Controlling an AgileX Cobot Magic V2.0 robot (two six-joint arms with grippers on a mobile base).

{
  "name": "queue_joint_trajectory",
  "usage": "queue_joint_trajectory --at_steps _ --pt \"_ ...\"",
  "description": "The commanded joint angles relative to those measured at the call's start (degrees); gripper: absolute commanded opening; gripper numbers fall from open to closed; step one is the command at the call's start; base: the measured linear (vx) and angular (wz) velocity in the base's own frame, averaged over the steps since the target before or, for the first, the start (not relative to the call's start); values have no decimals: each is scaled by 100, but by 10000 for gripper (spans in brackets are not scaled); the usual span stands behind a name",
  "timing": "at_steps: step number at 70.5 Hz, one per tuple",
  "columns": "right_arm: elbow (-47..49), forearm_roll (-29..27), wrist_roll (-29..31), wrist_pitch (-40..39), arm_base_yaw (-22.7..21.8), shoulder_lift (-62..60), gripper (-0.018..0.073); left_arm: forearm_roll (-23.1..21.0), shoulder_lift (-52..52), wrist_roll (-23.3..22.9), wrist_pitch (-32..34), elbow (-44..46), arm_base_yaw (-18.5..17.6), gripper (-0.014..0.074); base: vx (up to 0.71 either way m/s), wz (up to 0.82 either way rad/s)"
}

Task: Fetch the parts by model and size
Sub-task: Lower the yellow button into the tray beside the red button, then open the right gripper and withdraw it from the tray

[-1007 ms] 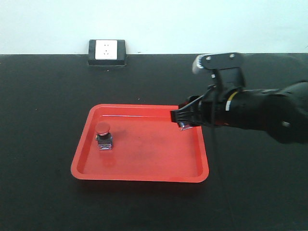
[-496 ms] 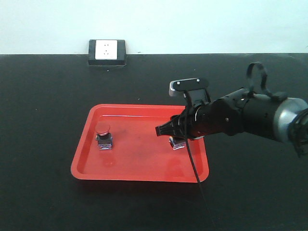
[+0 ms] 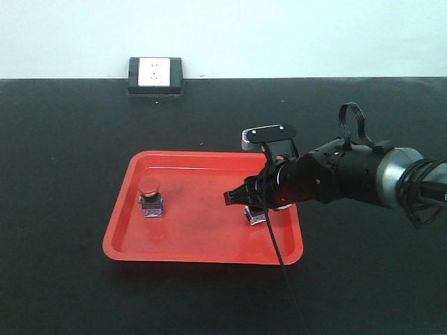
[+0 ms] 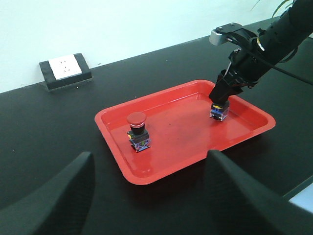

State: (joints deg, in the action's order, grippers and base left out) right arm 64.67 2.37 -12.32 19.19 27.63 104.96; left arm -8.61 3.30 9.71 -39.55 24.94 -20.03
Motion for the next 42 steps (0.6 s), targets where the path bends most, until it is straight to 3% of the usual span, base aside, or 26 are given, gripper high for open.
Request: queue_joint_trajectory --at_steps 1,15,42 --pt "189 51 0 -280 2 -229 369 -70 95 -21 404 103 -34 465 0 0" --pt "189 55 0 -180 2 -216 449 -70 95 -21 391 103 -34 465 0 0" --pt "191 276 0 114 2 -972 457 -70 95 -21 385 103 -34 465 0 0"
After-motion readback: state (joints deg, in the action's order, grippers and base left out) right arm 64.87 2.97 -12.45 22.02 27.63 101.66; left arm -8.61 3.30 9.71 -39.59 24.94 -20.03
